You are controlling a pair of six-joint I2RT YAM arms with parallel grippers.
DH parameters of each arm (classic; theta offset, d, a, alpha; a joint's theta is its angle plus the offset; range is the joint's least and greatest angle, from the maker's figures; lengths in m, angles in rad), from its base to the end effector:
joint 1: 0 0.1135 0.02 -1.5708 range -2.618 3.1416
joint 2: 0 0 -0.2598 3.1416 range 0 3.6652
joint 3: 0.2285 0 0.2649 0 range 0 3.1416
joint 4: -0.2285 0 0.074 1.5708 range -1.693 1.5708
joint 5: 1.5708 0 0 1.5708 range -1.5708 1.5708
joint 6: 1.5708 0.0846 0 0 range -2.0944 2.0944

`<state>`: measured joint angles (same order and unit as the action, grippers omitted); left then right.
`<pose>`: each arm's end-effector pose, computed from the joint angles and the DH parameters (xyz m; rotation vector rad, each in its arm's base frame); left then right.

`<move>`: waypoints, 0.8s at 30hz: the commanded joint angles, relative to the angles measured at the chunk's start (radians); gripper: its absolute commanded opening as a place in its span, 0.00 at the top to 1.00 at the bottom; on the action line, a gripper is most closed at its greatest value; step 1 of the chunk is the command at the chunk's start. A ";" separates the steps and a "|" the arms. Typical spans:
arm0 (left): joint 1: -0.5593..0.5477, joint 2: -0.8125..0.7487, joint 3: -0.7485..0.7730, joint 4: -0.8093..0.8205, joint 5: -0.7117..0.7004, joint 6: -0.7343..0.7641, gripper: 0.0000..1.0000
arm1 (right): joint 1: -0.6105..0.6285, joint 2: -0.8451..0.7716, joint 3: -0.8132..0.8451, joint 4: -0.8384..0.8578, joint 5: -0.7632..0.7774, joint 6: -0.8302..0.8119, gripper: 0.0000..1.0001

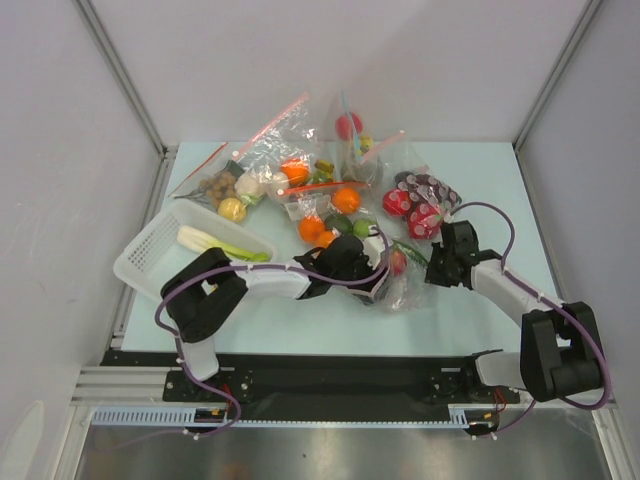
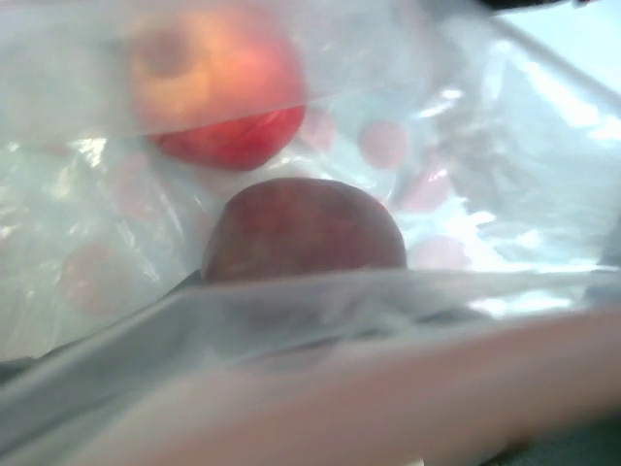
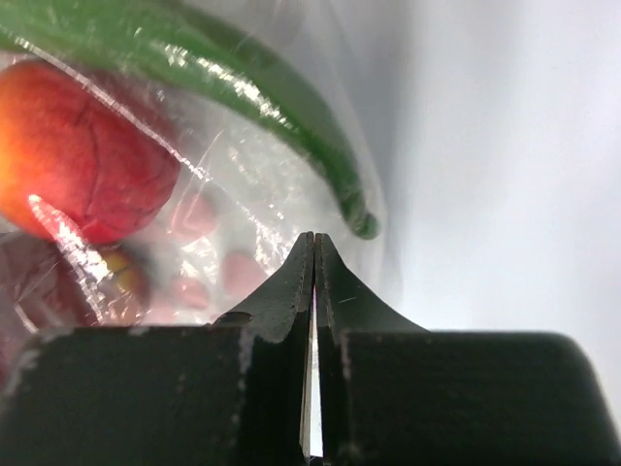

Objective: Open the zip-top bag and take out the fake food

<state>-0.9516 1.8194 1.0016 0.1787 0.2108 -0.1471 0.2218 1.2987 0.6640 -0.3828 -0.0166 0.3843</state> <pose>0.2351 -0.3604 0.1246 1.0226 2.0880 -0.8189 0.2698 0.0623 0.1241 0.2056 2.5998 0.2416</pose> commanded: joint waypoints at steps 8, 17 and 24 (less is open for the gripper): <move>0.045 -0.235 -0.027 -0.133 -0.031 0.052 0.58 | -0.030 0.007 -0.001 0.027 0.001 -0.018 1.00; 0.138 -0.439 -0.072 -0.251 0.002 0.046 0.55 | -0.032 0.008 -0.003 0.027 -0.002 -0.019 1.00; 0.188 -0.511 -0.139 -0.225 0.078 0.043 0.53 | -0.032 -0.001 -0.004 0.050 -0.042 -0.027 1.00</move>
<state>-0.7753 1.3327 0.8768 -0.0593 0.2432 -0.1207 0.1940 1.3056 0.6628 -0.3721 -0.0265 0.3798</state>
